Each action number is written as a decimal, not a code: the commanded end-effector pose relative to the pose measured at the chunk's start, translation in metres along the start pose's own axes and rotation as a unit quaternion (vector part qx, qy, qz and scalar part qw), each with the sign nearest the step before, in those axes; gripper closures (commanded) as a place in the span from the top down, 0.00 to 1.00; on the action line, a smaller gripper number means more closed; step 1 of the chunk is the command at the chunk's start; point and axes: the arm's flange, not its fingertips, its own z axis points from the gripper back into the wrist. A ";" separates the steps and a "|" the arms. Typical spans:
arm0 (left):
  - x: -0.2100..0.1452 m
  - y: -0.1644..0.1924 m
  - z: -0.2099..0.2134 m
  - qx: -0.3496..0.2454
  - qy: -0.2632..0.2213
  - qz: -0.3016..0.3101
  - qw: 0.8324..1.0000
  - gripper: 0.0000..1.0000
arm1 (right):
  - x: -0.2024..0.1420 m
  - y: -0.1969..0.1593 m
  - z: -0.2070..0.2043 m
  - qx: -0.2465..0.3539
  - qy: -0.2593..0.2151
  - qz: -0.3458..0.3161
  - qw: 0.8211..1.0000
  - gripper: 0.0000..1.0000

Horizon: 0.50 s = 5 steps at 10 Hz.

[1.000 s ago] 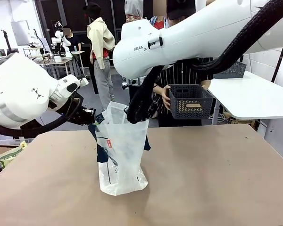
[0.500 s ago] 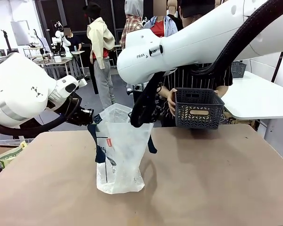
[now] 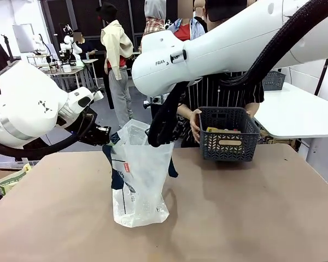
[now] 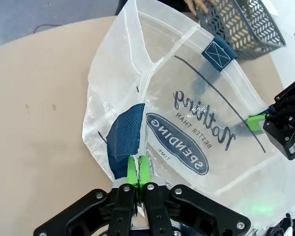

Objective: Transfer purchased items from the store into the shopping bag.
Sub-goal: Move the Reusable shopping bag to the right side of the table.

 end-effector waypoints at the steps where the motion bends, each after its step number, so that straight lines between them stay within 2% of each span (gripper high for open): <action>1: 0.000 0.002 0.000 -0.005 -0.003 0.006 1.000 0.00 | -0.002 -0.003 0.000 -0.001 0.001 0.001 1.000 0.00; 5: 0.000 0.002 0.000 -0.005 -0.003 0.006 1.000 0.00 | -0.002 -0.003 0.000 -0.001 0.001 0.001 1.000 0.00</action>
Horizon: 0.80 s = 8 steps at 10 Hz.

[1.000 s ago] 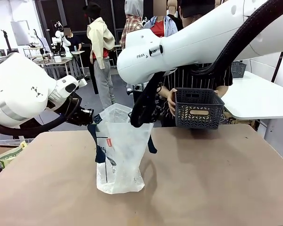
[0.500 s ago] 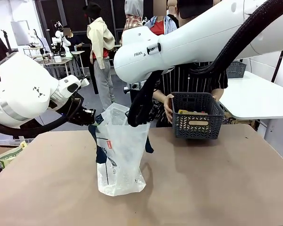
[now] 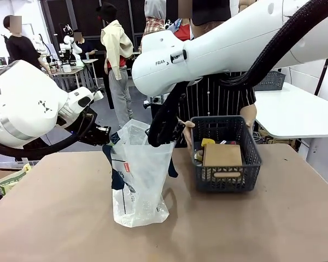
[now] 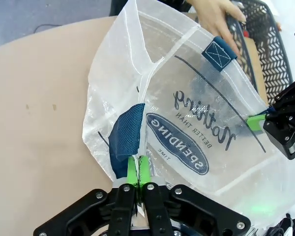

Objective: Transfer purchased items from the store into the shopping bag.
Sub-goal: Move the Reusable shopping bag to the right side of the table.

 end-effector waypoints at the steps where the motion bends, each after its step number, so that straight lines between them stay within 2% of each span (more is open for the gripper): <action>1: 0.000 0.002 0.000 -0.006 -0.003 0.007 1.000 0.00 | -0.002 -0.003 0.000 -0.001 0.001 0.001 1.000 0.00; 8: 0.000 0.002 0.000 -0.006 -0.003 0.007 1.000 0.00 | -0.002 -0.003 0.000 -0.001 0.001 0.001 1.000 0.00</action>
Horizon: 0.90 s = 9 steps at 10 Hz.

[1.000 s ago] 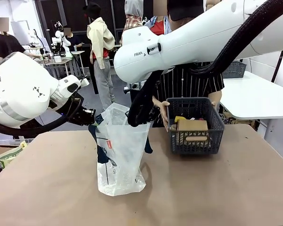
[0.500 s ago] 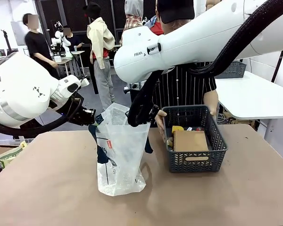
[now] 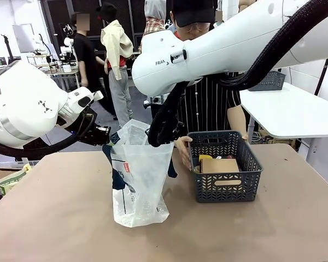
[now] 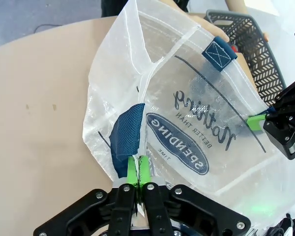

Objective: Transfer purchased items from the store into the shopping bag.
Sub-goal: Move the Reusable shopping bag to the right side of the table.

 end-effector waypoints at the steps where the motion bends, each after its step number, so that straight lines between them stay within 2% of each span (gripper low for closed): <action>1: 0.000 0.002 0.000 -0.006 -0.003 0.007 1.000 0.00 | -0.002 -0.003 0.000 -0.001 0.001 0.001 1.000 0.00; 9: 0.000 0.002 0.000 -0.006 -0.003 0.007 1.000 0.00 | -0.002 -0.003 0.000 -0.001 0.001 0.001 1.000 0.00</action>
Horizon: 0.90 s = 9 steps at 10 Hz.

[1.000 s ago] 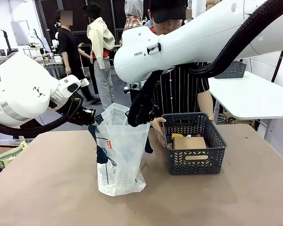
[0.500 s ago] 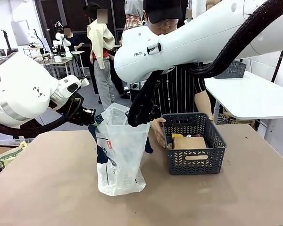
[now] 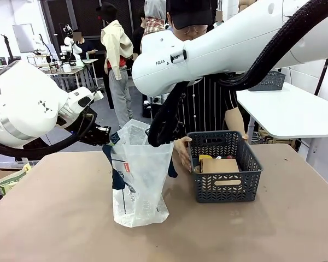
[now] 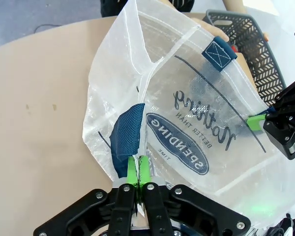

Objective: Transfer purchased items from the store into the shopping bag.
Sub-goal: Move the Reusable shopping bag to the right side of the table.

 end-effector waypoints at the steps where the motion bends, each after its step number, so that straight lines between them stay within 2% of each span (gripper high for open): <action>1: 0.000 0.002 0.000 -0.006 -0.003 0.007 1.000 0.00 | -0.002 -0.003 0.000 -0.001 0.001 0.001 1.000 0.00; 9: 0.000 0.002 0.000 -0.006 -0.003 0.007 1.000 0.00 | -0.002 -0.003 0.000 -0.001 0.001 0.001 1.000 0.00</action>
